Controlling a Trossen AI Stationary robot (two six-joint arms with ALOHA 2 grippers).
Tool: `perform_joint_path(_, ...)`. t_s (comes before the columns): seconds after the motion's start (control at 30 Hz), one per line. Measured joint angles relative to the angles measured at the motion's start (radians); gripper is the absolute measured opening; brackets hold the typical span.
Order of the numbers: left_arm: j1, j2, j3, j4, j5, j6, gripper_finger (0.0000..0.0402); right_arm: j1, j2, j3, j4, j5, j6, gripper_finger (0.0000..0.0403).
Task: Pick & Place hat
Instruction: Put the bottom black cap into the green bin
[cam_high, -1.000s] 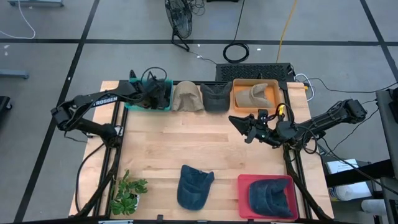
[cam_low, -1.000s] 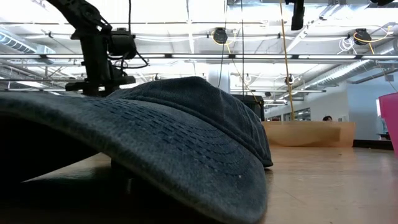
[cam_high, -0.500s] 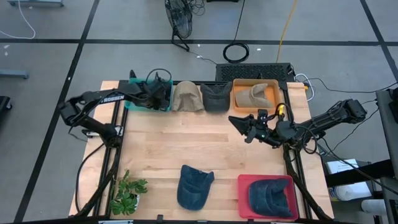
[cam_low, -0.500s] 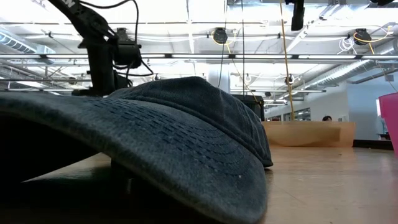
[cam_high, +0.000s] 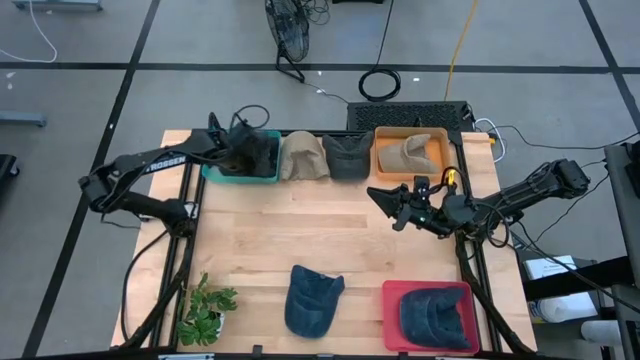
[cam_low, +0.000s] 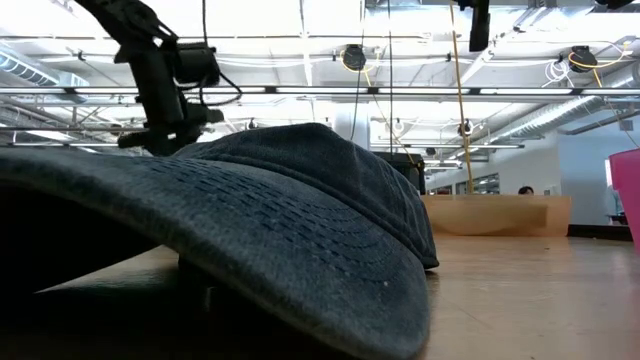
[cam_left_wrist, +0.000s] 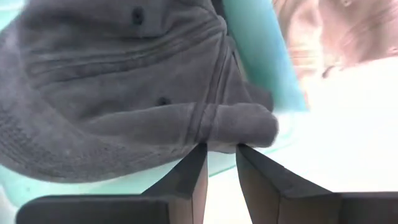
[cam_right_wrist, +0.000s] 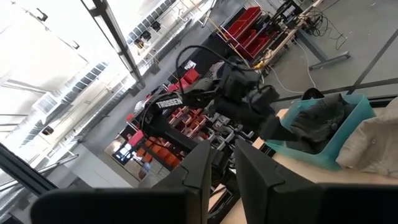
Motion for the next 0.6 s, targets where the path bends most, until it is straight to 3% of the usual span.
perform_joint_path(0.17,0.041,-0.096,0.0,0.015,0.022,0.0,0.0093,0.0,0.0,0.0,-0.006,0.0,0.0,0.0054)
perform_joint_path(0.33,0.114,-0.168,0.0,0.015,-0.112,0.07,0.0093,0.0,0.0,0.0,-0.006,0.0,0.002,0.0054)
perform_joint_path(0.43,0.175,-0.158,0.0,0.001,-0.169,0.127,0.0093,0.0,0.0,0.0,-0.007,0.0,0.006,0.0054)
perform_joint_path(0.6,0.236,-0.069,0.0,-0.016,-0.144,0.134,0.0093,-0.006,0.0,0.0,-0.029,0.0,0.008,0.0054)
